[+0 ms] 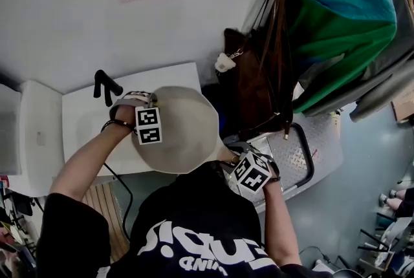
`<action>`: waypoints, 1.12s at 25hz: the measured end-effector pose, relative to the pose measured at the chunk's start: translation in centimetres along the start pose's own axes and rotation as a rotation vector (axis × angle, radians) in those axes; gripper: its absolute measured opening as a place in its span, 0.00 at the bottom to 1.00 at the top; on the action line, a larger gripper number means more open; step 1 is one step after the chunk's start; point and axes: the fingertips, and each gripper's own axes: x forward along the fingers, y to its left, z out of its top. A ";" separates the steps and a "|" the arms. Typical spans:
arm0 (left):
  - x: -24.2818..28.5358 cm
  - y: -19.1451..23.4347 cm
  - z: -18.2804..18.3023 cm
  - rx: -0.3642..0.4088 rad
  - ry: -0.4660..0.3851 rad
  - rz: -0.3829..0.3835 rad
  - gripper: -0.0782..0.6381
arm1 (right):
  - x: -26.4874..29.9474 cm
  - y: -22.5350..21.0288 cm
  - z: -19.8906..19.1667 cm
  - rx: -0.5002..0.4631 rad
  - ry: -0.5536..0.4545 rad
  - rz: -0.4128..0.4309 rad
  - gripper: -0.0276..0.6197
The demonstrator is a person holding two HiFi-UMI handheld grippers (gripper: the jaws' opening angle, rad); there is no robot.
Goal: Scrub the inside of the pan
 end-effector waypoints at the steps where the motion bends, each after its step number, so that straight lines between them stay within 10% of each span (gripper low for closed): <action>1: 0.0 -0.4 -0.3 -0.004 0.002 -0.013 0.21 | 0.0 0.0 0.0 0.000 0.001 -0.001 0.39; 28: -4.3 -7.3 -1.3 -0.150 -0.003 -0.426 0.21 | 0.0 -0.1 0.1 0.010 0.007 -0.005 0.39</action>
